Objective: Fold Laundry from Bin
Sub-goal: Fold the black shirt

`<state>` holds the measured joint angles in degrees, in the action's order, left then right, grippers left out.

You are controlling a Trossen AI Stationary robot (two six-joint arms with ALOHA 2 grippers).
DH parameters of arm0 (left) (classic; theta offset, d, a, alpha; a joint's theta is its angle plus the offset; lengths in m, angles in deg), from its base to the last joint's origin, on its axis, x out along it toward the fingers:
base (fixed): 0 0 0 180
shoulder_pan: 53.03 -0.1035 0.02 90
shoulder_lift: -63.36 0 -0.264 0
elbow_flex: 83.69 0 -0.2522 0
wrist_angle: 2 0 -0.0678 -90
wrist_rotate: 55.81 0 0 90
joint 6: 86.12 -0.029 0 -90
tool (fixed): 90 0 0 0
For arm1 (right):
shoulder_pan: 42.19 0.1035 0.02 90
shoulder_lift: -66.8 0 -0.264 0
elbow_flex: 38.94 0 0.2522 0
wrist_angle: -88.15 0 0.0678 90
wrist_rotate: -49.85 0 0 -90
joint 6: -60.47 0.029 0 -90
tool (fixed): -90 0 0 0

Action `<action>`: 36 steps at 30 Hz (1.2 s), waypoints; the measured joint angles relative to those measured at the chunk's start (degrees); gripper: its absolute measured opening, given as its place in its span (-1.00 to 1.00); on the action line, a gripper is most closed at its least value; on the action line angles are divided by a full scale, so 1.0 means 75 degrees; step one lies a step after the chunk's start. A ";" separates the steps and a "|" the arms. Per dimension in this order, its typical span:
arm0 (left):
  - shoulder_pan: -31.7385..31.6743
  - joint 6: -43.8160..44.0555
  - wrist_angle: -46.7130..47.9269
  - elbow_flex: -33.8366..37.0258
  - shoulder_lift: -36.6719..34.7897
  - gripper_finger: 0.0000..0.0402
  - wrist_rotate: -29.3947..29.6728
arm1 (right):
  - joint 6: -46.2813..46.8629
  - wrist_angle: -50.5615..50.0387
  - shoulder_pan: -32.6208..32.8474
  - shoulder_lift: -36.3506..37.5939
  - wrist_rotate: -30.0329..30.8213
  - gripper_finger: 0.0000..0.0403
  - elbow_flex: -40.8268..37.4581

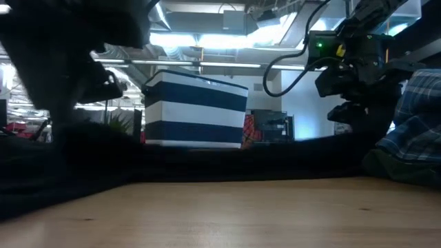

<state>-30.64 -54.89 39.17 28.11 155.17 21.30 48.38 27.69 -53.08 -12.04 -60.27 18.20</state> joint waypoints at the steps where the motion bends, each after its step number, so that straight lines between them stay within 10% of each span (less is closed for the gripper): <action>1: -0.0019 -0.0015 0.0045 0.0000 0.0000 -0.52 -0.0161 | 0.0014 -0.0012 0.0000 0.0000 0.0000 -0.18 0.0003; 6: -0.0143 -0.0009 0.0700 -0.0034 -0.0225 -0.43 -0.0388 | 0.0039 -0.0302 0.0000 -0.0004 0.0007 0.00 0.0079; 12: -0.0236 0.0010 0.1948 -0.0154 -0.1033 -0.43 0.1579 | 0.0018 -0.0618 0.0003 -0.0006 0.0131 0.00 0.0790; 19: -0.0444 -0.0236 0.2035 -0.0019 -0.1279 -0.43 0.3710 | 0.0014 0.0545 -0.0290 -0.0007 0.3487 -0.09 0.1189; 36: -0.1530 0.0186 0.0412 0.2168 -0.1276 -0.43 0.3799 | -0.0214 0.2621 -0.3314 -0.1968 0.2833 -0.74 0.1183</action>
<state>-42.11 -53.50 42.26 44.37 145.60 49.80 46.77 47.35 -77.94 -26.80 -39.02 27.07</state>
